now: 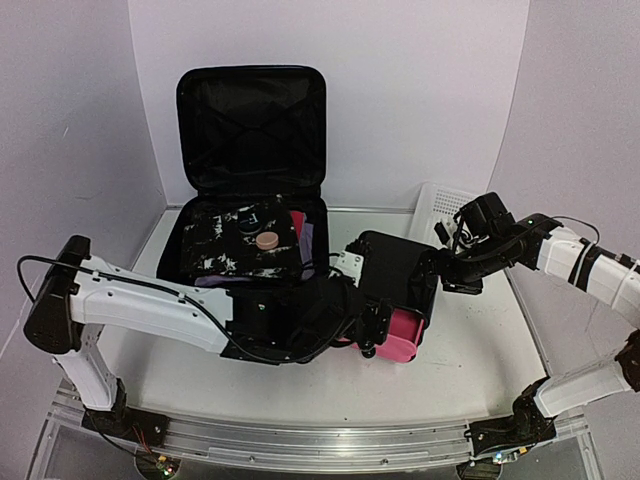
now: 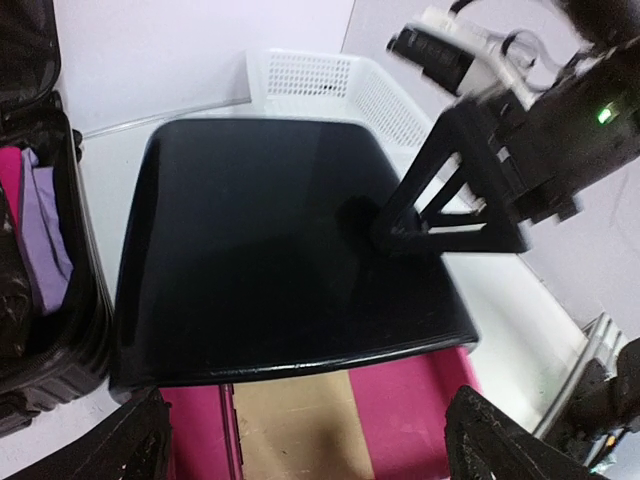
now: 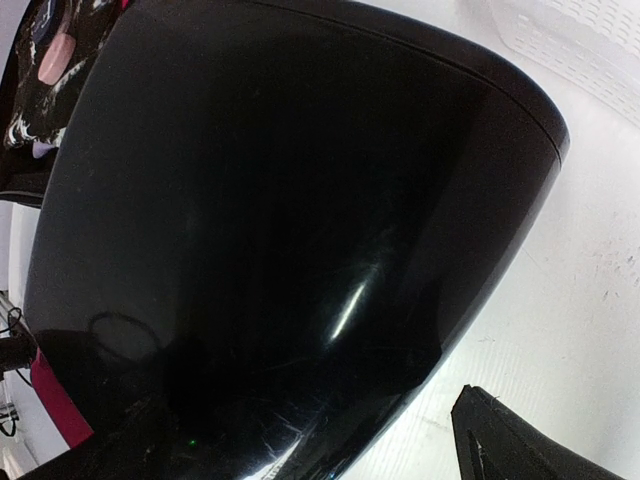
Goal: Open, take out, and arrange the luggage
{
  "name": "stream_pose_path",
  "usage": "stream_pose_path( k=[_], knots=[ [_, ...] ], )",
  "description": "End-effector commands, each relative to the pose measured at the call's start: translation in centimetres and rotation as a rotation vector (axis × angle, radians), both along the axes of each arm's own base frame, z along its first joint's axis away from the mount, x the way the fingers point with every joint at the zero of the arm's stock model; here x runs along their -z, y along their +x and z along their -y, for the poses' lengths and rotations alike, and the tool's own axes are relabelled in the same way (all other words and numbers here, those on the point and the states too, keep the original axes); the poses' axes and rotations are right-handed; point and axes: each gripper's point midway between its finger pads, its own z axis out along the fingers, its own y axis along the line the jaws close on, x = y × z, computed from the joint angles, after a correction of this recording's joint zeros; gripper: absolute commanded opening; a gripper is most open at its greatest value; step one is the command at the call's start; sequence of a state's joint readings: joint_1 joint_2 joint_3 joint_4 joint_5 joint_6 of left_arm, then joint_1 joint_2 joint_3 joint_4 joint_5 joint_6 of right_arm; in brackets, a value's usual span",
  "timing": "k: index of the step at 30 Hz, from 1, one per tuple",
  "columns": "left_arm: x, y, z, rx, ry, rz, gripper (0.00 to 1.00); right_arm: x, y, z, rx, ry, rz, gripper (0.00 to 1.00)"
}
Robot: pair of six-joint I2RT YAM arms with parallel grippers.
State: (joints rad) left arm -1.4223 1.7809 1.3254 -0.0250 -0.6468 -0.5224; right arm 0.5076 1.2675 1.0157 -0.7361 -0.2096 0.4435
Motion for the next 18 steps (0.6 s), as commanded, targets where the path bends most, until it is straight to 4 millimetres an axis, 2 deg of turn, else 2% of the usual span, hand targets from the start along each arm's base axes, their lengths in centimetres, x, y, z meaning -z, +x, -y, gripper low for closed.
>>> stream_pose_path(
  k=[1, 4, 6, 9, 11, 13, 15, 18],
  knots=[
    [-7.8, -1.0, -1.7, 0.085, -0.093, 0.098, 0.90, 1.7, -1.6, 1.3, -0.005, -0.075, -0.063, 0.98],
    [-9.2, -1.8, -2.5, 0.144, -0.104, 0.112, 0.89, 1.8, -1.5, 1.2, -0.007, -0.076, -0.067, 0.98],
    [-8.8, -2.5, -3.2, 0.211, -0.087, 0.089, 0.90, 1.9, -1.5, 1.1, -0.014, -0.079, -0.071, 0.98],
    [-7.7, -2.9, -4.4, 0.320, -0.101, 0.007, 0.92, 2.0, -1.5, 1.3, -0.021, -0.095, -0.072, 0.98],
    [-5.6, -3.3, -5.3, 0.417, -0.097, -0.091, 0.92, 2.0, -1.6, 1.5, -0.026, -0.107, -0.069, 0.98],
    [-3.7, -4.1, -6.1, 0.489, -0.094, -0.185, 0.84, 1.9, -1.7, 1.6, -0.031, -0.113, -0.068, 0.98],
    [-2.2, -5.5, -6.5, 0.562, -0.074, -0.235, 0.68, 2.0, -1.7, 1.7, -0.033, -0.117, -0.069, 0.98],
    [-0.4, -7.0, -6.6, 0.627, -0.055, -0.301, 0.48, 2.2, -1.8, 1.7, -0.037, -0.122, -0.077, 0.98]
  ],
)
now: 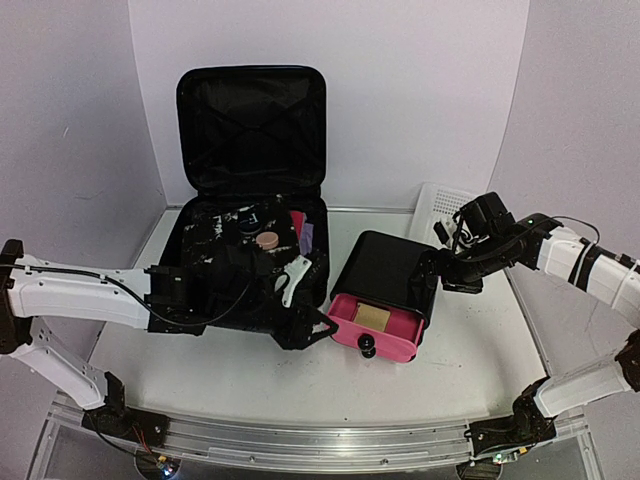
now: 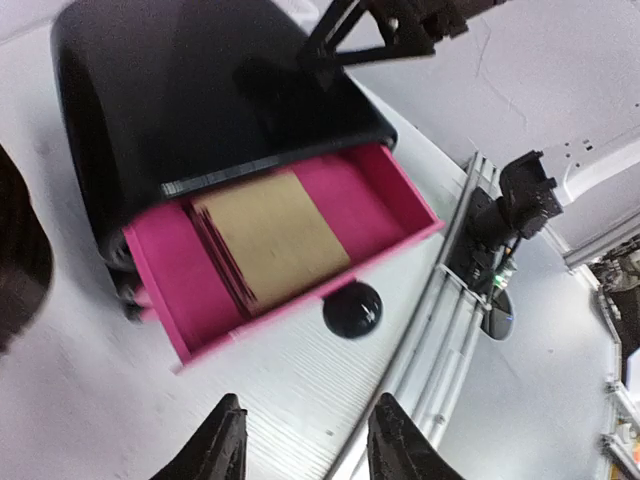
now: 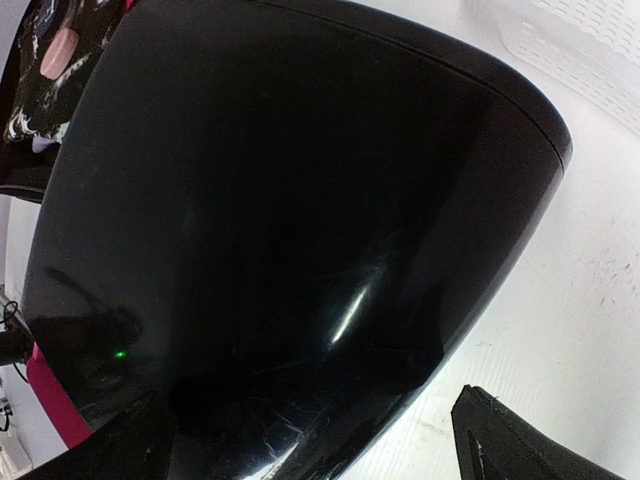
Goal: Open, take out, and arrange the luggage
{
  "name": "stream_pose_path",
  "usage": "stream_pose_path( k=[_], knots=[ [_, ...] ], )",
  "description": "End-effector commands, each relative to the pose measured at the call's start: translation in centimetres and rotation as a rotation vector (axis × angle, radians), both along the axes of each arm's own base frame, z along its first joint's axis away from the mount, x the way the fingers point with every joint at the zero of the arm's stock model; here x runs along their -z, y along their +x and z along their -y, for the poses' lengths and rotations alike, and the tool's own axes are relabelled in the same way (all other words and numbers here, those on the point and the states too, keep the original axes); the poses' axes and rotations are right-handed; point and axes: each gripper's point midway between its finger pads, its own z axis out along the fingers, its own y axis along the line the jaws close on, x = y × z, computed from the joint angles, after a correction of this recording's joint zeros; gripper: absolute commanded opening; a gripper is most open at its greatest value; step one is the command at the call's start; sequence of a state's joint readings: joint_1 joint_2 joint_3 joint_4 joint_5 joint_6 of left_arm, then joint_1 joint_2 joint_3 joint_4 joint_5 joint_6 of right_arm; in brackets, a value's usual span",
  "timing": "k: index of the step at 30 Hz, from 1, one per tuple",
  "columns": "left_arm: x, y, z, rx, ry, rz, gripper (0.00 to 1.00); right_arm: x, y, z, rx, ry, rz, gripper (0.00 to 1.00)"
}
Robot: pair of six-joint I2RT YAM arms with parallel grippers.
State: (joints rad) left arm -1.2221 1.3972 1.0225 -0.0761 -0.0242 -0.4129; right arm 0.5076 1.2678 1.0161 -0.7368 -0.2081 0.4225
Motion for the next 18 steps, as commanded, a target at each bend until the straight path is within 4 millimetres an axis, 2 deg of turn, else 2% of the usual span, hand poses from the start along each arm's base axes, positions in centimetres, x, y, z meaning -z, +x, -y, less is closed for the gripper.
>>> stream_pose_path(
  k=[1, 2, 3, 6, 10, 16, 18],
  knots=[
    [1.7, -4.9, 0.4, 0.222, 0.002, -0.141, 0.39, 2.2, -1.8, 1.6, -0.021, -0.113, -0.087, 0.98],
    [3.5, -4.7, 0.5, 0.198, 0.034, -0.178, 0.18, 2.3, -1.8, 1.5, -0.023, -0.113, -0.095, 0.98],
    [4.5, -4.5, 0.7, 0.180, 0.057, -0.193, 0.11, 2.4, -1.9, 1.5, -0.023, -0.111, -0.098, 0.98],
    [6.3, -3.3, 1.3, 0.120, 0.100, -0.192, 0.00, 2.4, -2.0, 1.5, -0.021, -0.108, -0.103, 0.98],
    [7.0, -1.4, 2.0, 0.014, 0.143, -0.065, 0.00, 2.5, -2.0, 1.6, -0.020, -0.110, -0.105, 0.98],
    [4.2, 0.3, 3.3, -0.032, 0.075, 0.084, 0.00, 2.2, -2.2, 1.5, -0.021, -0.102, -0.109, 0.98],
    [4.0, 0.8, 3.3, -0.053, 0.069, 0.105, 0.00, 2.2, -2.3, 1.5, -0.016, -0.096, -0.113, 0.98]
  ],
)
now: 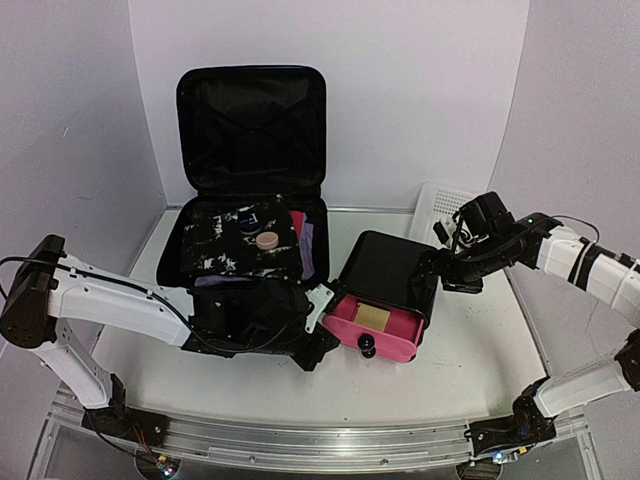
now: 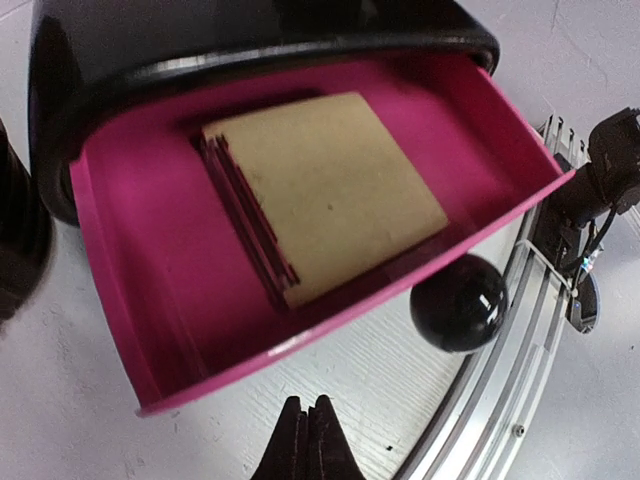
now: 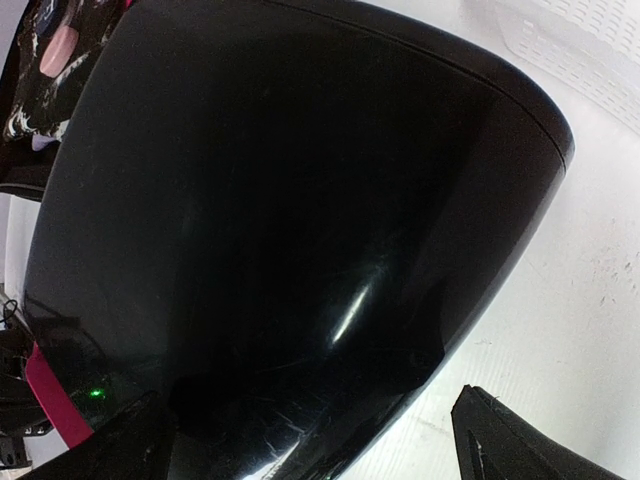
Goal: Open, take out, and arrange the luggage
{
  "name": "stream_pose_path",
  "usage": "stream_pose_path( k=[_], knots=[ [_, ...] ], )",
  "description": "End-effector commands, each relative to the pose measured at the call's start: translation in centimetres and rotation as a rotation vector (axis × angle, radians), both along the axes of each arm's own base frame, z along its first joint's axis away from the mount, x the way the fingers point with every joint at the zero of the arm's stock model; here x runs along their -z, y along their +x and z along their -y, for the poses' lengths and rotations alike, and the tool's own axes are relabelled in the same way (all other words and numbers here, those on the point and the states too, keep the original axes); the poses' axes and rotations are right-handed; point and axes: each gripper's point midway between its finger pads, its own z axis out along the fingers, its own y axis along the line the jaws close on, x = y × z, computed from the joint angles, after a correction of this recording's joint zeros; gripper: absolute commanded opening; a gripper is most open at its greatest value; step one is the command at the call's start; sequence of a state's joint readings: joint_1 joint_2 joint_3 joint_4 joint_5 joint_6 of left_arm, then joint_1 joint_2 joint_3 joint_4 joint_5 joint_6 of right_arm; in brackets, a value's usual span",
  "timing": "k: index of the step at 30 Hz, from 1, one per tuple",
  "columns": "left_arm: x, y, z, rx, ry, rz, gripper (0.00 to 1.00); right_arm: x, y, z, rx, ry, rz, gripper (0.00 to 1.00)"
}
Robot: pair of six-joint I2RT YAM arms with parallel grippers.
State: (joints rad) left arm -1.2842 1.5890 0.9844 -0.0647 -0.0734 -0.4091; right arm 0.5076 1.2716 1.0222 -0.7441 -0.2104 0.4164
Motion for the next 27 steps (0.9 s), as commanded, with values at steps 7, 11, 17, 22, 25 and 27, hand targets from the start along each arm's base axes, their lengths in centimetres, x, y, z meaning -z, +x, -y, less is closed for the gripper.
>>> stream_pose_path(
  k=[7, 11, 17, 22, 25, 27],
  knots=[
    [-6.4, 3.5, 3.9, -0.081, -0.163, 0.192, 0.05, 2.4, -2.7, 1.3, -0.005, -0.075, -0.131, 0.98],
    [-6.8, 4.5, 4.8, -0.111, -0.166, 0.213, 0.13, 2.2, -2.6, 1.1, -0.004, -0.061, -0.135, 0.98],
    [-7.3, 5.6, 6.3, -0.103, -0.172, 0.235, 0.26, 1.9, -2.7, 0.9, -0.001, -0.045, -0.137, 0.98],
    [-7.2, 6.5, 7.3, -0.094, -0.173, 0.238, 0.34, 2.1, -3.0, 0.9, 0.004, -0.039, -0.146, 0.98],
    [-7.2, 6.9, 7.6, -0.090, -0.166, 0.252, 0.42, 2.4, -3.1, 1.0, 0.007, -0.040, -0.149, 0.98],
    [-7.4, 6.9, 7.7, -0.083, -0.165, 0.262, 0.43, 2.5, -3.1, 1.1, 0.009, -0.043, -0.149, 0.98]
  ],
)
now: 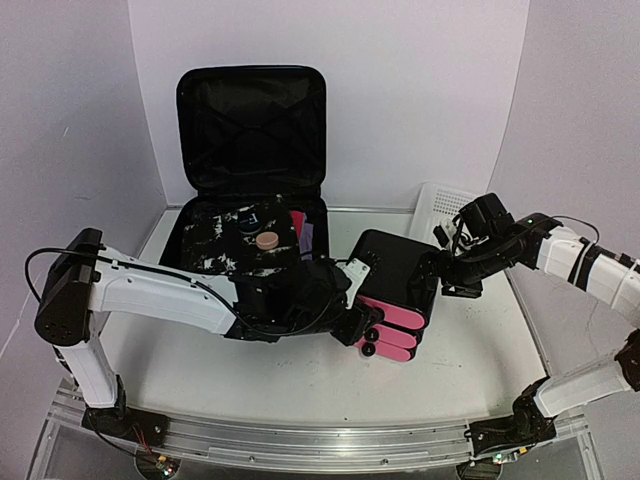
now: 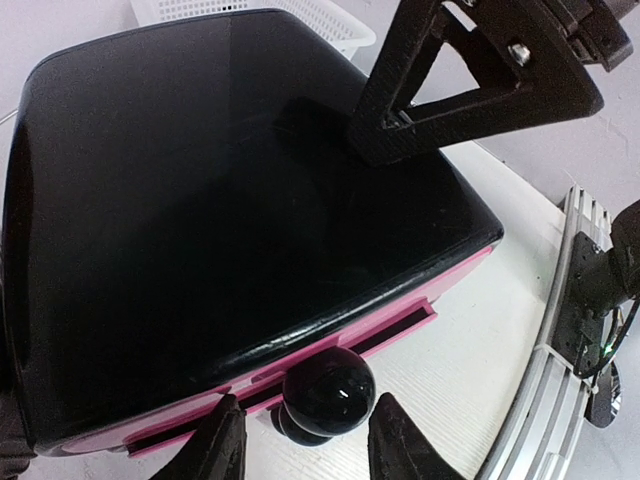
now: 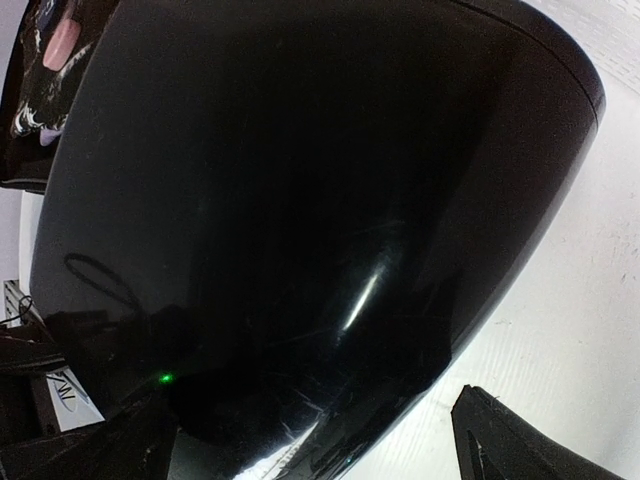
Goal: Open, take out, and arrange the luggage
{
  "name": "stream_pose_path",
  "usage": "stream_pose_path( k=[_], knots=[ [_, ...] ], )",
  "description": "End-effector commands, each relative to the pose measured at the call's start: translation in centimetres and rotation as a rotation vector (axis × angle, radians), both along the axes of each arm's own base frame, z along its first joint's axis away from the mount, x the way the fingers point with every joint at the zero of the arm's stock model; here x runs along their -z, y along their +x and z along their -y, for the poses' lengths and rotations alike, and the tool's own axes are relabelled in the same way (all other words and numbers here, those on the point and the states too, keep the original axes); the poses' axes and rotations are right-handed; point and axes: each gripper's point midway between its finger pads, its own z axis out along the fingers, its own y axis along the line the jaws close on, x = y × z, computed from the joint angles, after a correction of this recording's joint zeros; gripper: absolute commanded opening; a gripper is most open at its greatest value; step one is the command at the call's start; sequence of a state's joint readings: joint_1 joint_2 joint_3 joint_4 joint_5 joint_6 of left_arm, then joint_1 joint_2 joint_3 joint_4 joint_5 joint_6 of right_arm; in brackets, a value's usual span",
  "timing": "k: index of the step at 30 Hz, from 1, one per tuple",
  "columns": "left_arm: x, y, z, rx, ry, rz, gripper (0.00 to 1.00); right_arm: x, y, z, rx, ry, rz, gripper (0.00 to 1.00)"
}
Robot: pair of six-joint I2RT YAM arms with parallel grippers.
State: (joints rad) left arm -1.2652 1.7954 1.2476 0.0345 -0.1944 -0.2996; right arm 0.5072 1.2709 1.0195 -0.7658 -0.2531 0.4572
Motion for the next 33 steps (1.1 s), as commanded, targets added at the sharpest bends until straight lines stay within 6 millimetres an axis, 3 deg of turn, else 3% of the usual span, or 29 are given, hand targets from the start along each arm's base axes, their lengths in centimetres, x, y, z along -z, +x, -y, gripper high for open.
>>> stream_pose_path(
  k=[1, 5, 9, 12, 16, 25, 29, 33],
  knots=[
    [-3.5, 1.7, 1.2, -0.009, -0.076, 0.073, 0.44, 2.3, -2.3, 1.4, -0.003, -0.078, -0.092, 0.98],
    [-3.3, 0.7, 0.1, 0.031, -0.064, 0.074, 0.54, 2.2, -2.0, 1.3, 0.002, -0.074, -0.086, 0.98],
    [-3.2, -0.7, -2.1, 0.055, -0.073, 0.050, 0.76, 1.9, -1.5, 0.9, 0.009, -0.050, -0.071, 0.98],
    [-3.2, -1.8, -3.7, 0.064, -0.117, 0.004, 0.99, 1.7, -0.8, 1.2, 0.073, -0.048, -0.057, 0.98],
    [-1.1, -2.1, -5.2, 0.003, -0.155, -0.090, 0.99, 1.5, -0.1, 0.5, 0.127, 0.020, -0.053, 0.98],
    [2.3, -2.4, -2.4, 0.003, -0.261, -0.230, 0.69, 2.4, -0.2, -2.0, 0.185, 0.213, -0.107, 0.98],
    [2.9, -1.3, -1.6, -0.024, -0.271, -0.255, 0.67, 2.3, -0.4, -2.0, 0.195, 0.222, -0.109, 0.98],
    [3.8, -0.7, -1.3, -0.052, -0.270, -0.281, 0.74, 2.1, -0.5, -1.9, 0.206, 0.225, -0.101, 0.98]
  ],
)
